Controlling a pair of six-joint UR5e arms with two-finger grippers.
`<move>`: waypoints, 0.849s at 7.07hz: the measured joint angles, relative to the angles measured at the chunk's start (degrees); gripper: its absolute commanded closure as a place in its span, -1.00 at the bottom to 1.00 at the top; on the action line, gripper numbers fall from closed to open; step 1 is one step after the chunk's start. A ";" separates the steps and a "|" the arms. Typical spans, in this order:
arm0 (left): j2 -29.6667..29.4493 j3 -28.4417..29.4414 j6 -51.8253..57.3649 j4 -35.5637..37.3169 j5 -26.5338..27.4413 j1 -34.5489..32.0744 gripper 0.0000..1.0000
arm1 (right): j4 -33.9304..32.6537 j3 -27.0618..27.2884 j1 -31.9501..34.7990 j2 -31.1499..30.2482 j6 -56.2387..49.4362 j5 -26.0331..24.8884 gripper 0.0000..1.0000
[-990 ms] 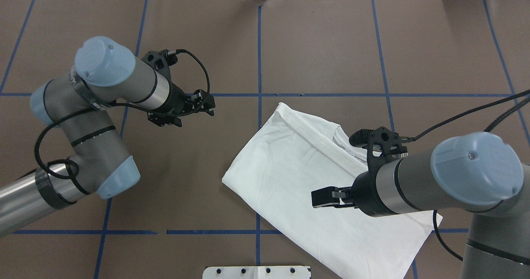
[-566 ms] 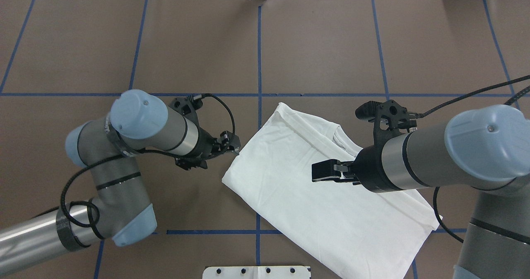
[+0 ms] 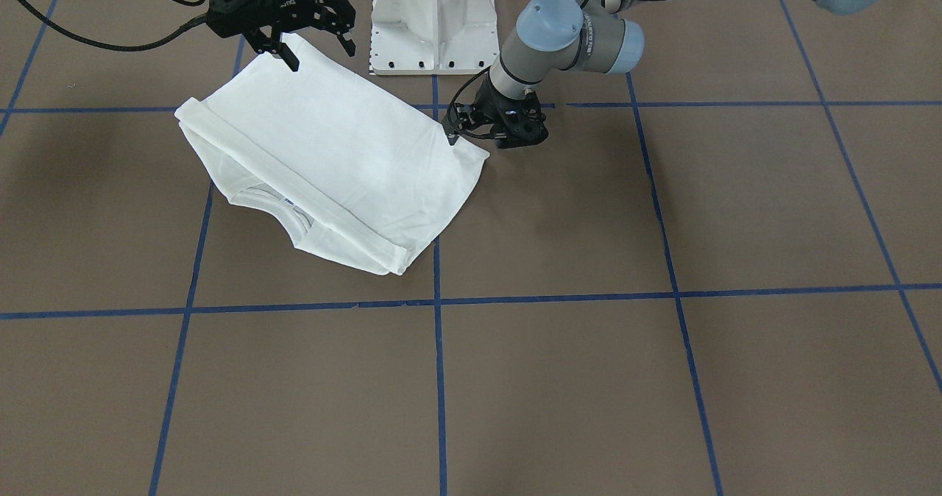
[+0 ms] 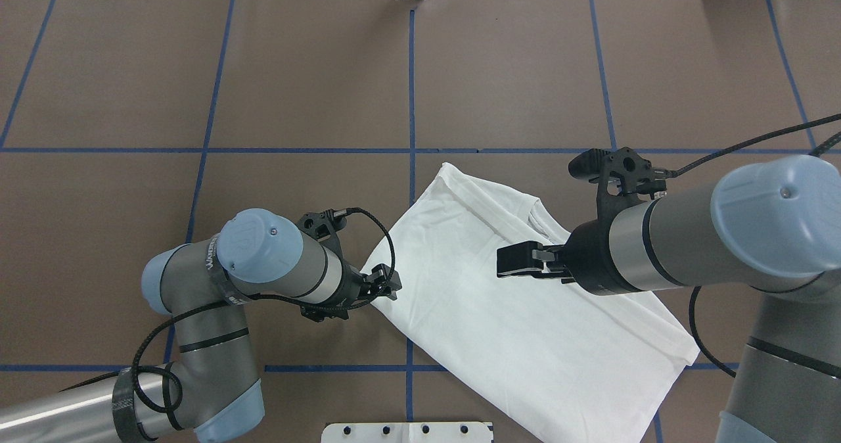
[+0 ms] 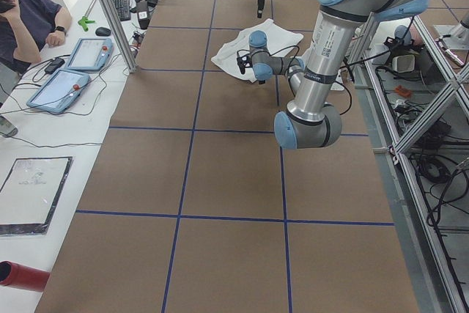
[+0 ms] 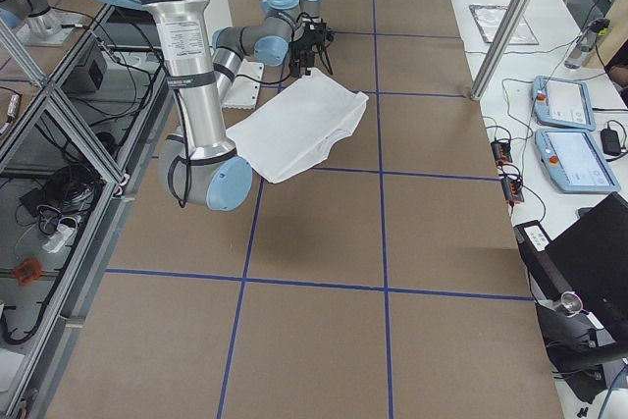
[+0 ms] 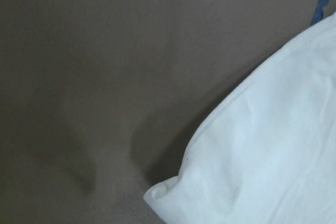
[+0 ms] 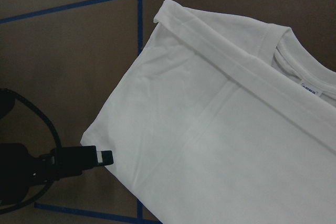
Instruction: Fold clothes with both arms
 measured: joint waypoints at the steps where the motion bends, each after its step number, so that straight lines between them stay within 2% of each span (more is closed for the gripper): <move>1: -0.02 0.24 0.22 -0.08 0.52 -0.11 -0.66 | 0.00 -0.01 0.03 -0.01 0.00 0.01 -1.00; 2: -0.04 0.62 0.50 -0.46 1.40 -0.52 -0.53 | -0.02 -0.06 0.04 -0.04 0.00 0.05 -1.00; 3: -0.06 1.05 0.61 -1.28 1.84 -0.91 0.08 | -0.08 -0.14 0.02 -0.07 0.00 0.09 -1.00; 4: -0.13 1.49 0.48 -2.36 1.98 -1.08 0.79 | -0.14 -0.32 -0.01 -0.11 0.00 0.14 -1.00; 5: -0.17 1.69 0.20 -3.18 1.99 -1.16 1.00 | -0.16 -0.58 -0.01 -0.15 0.00 0.16 -1.00; 6: -0.20 1.64 0.08 -3.53 1.86 -1.28 1.00 | -0.17 -0.79 0.02 -0.20 0.00 0.17 -1.00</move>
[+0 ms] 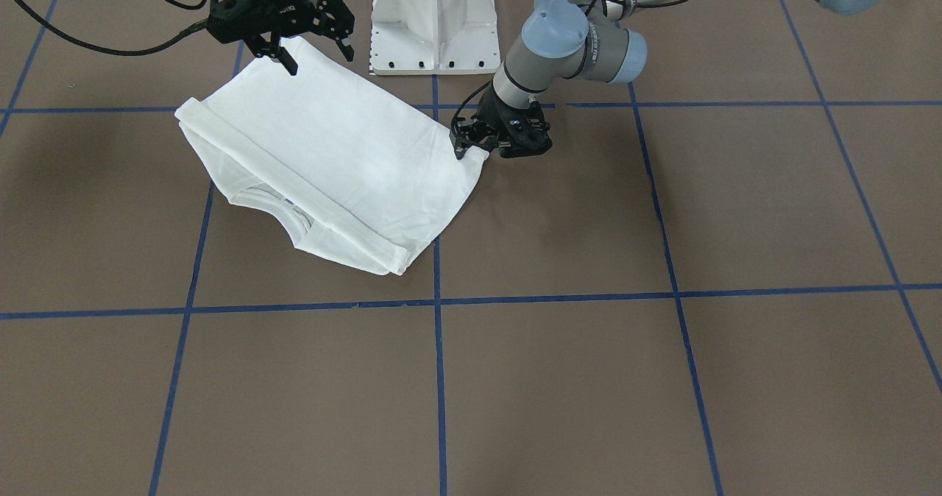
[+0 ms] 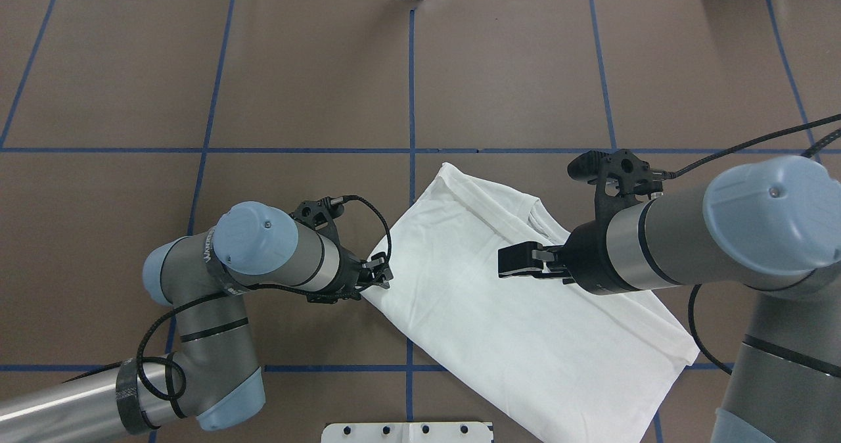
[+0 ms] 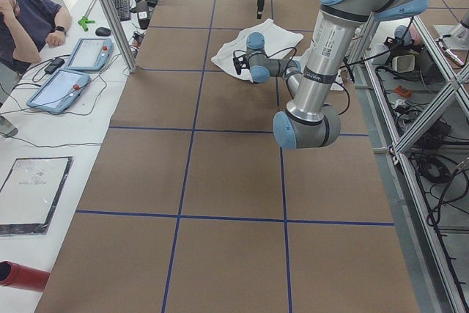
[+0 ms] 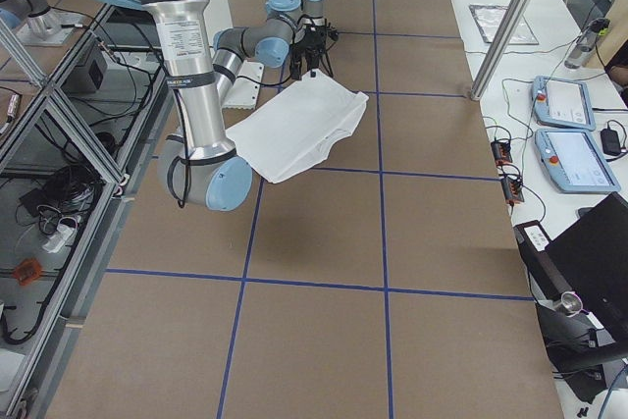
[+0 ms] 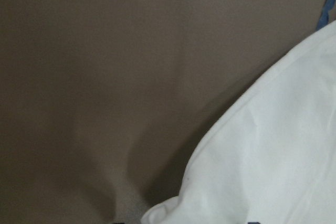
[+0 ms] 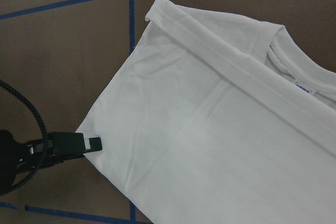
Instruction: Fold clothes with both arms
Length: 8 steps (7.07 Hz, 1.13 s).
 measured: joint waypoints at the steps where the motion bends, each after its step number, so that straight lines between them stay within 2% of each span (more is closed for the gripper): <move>1: 0.03 -0.22 -0.01 -0.03 -0.66 -0.45 1.00 | 0.00 -0.08 0.07 -0.07 0.00 0.00 -1.00; 3: 0.19 -0.42 0.19 0.65 -4.16 -4.40 1.00 | -0.01 -0.21 0.13 -0.14 0.00 -0.05 -1.00; 5: 0.13 0.86 1.99 3.53 -5.31 -10.93 1.00 | 0.01 -0.51 0.12 -0.03 0.00 -0.16 -1.00; 6: -0.55 3.02 4.27 4.38 -5.22 -13.65 1.00 | 0.05 -0.84 0.11 0.04 0.00 -0.26 -1.00; 8: -6.52 11.95 8.35 4.54 -4.95 -18.93 1.00 | 0.08 -1.46 0.16 0.14 0.17 -0.83 -1.00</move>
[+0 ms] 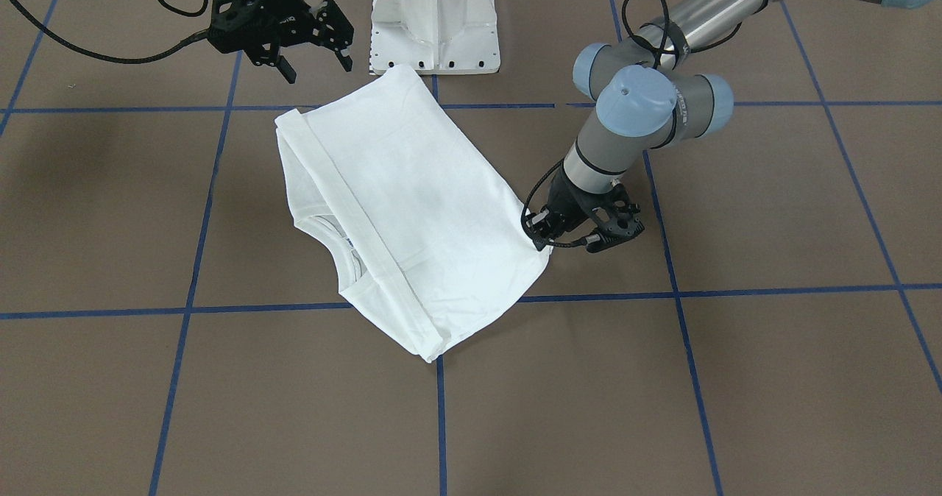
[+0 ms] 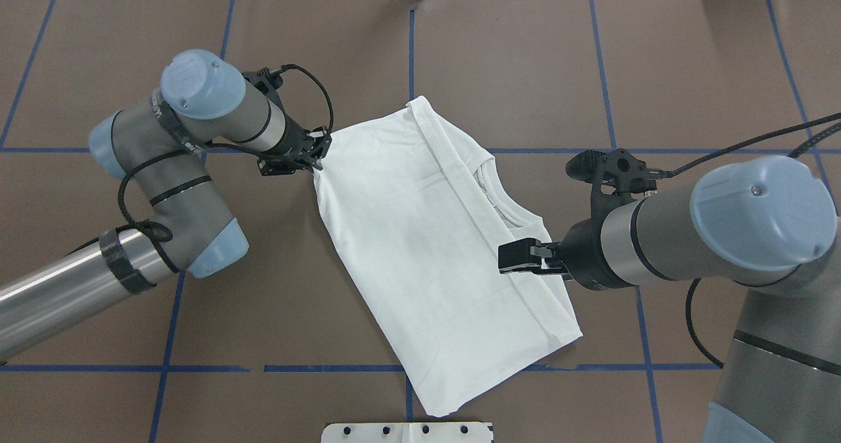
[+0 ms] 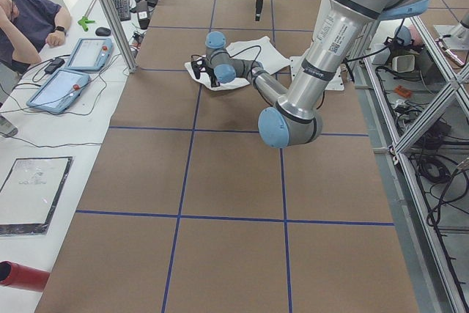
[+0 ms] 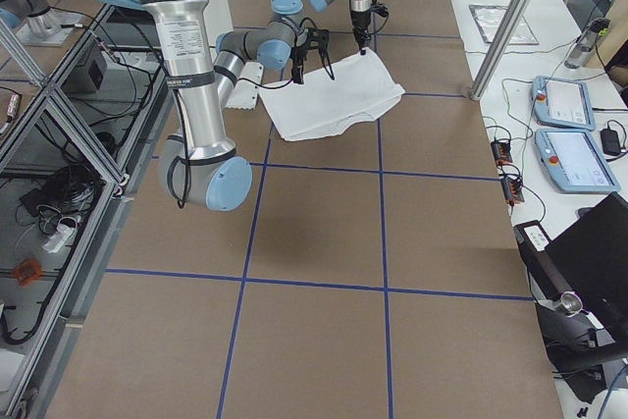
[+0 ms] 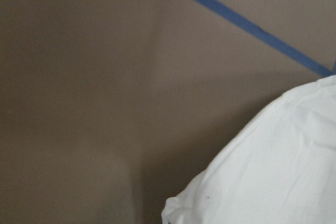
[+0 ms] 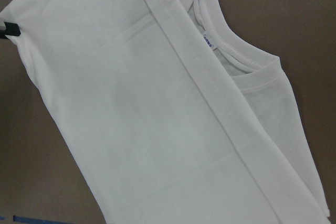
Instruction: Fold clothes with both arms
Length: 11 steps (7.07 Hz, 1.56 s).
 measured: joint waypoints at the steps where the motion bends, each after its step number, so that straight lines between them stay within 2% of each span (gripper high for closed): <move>1: -4.04 5.22 2.16 -0.33 0.90 -2.29 1.00 | 0.00 -0.31 0.00 0.07 0.36 -0.74 -1.00; 3: -11.99 16.76 4.82 -4.38 6.01 -4.09 1.00 | 0.00 -0.80 -0.03 0.12 0.59 -1.46 -1.00; 4: -14.19 21.93 5.08 -10.07 9.22 -4.29 0.49 | 0.00 -0.92 -0.01 0.11 0.61 -1.57 -1.00; 5: -15.11 25.44 5.15 -15.39 12.06 -4.39 -0.99 | 0.00 -1.11 0.00 0.10 0.60 -1.66 -1.00; 8: -15.57 27.51 7.15 -19.19 15.86 -5.00 -1.00 | 0.02 -2.67 -0.02 0.46 0.03 -3.40 -1.00; 9: -15.59 27.22 7.61 -19.26 15.10 -6.10 -1.00 | -0.01 -4.03 0.09 1.43 -0.49 -4.22 -1.00; 11: -13.31 23.83 10.24 -18.06 7.62 -8.94 -1.00 | -0.40 -10.36 0.23 6.30 -4.01 -6.53 -1.00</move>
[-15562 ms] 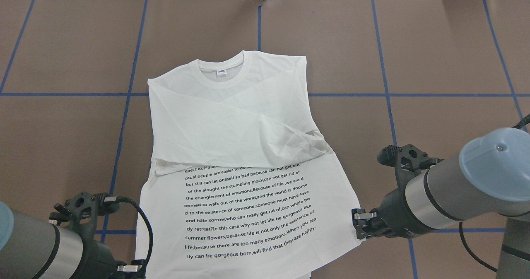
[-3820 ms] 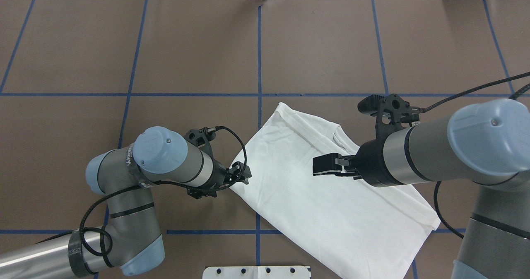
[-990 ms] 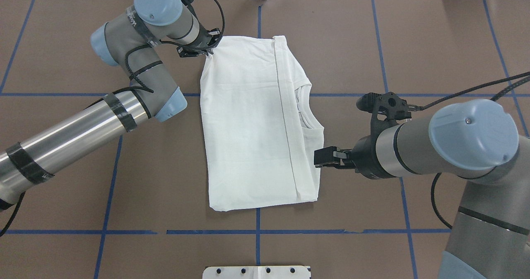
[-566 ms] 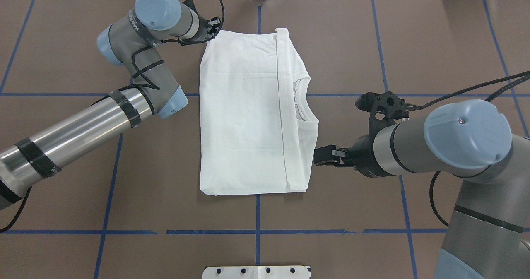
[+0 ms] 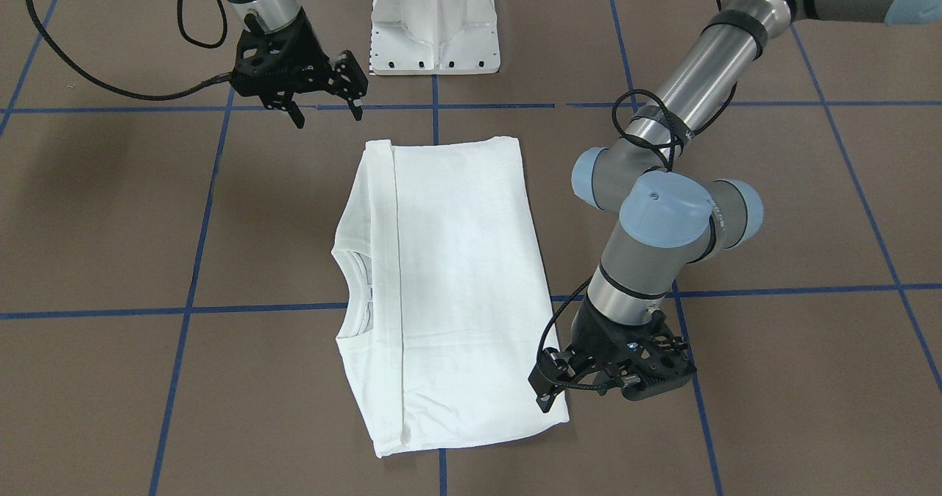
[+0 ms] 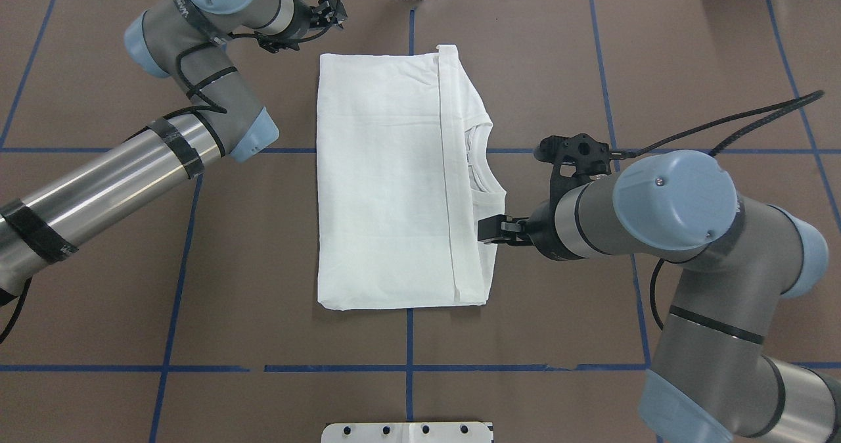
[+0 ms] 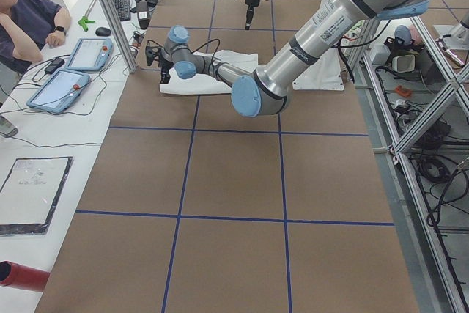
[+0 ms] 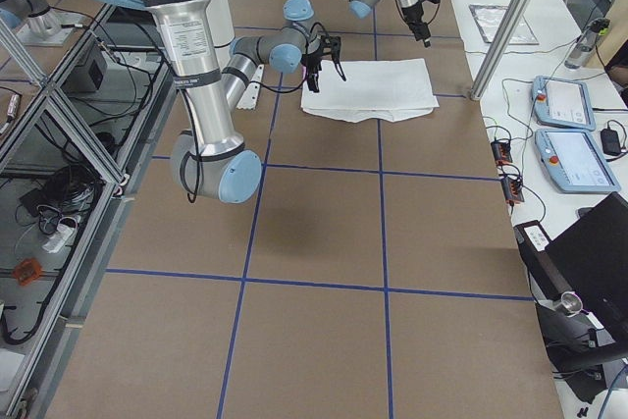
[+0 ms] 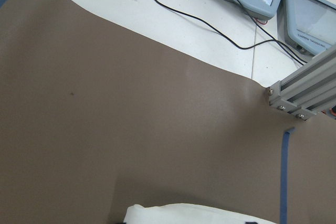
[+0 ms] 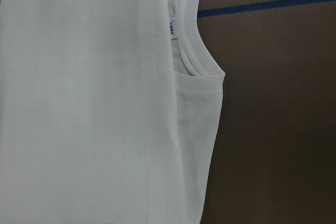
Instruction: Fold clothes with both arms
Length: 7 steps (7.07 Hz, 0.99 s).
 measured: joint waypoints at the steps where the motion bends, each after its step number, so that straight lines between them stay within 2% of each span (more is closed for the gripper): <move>1: 4.28 -5.13 1.70 0.96 -2.67 -0.68 -1.00 | -0.14 -3.06 -0.01 1.89 -3.38 -1.10 -1.00; 3: 13.84 -18.84 3.85 5.38 -6.65 -1.01 -1.00 | -0.27 -8.97 -0.84 5.70 -8.31 -2.77 -1.00; 4: 16.09 -24.72 4.16 9.50 -8.20 -1.02 -1.00 | -0.32 -11.43 -2.52 6.85 -10.29 -5.00 -1.00; 5: 16.98 -28.91 4.25 13.35 -8.83 -0.96 -1.00 | -0.36 -13.26 -4.74 7.54 -12.18 -7.76 -1.00; 7: 17.91 -32.31 4.29 16.86 -9.16 -0.63 -1.00 | -0.54 -16.40 -9.13 9.23 -13.68 -12.33 -1.00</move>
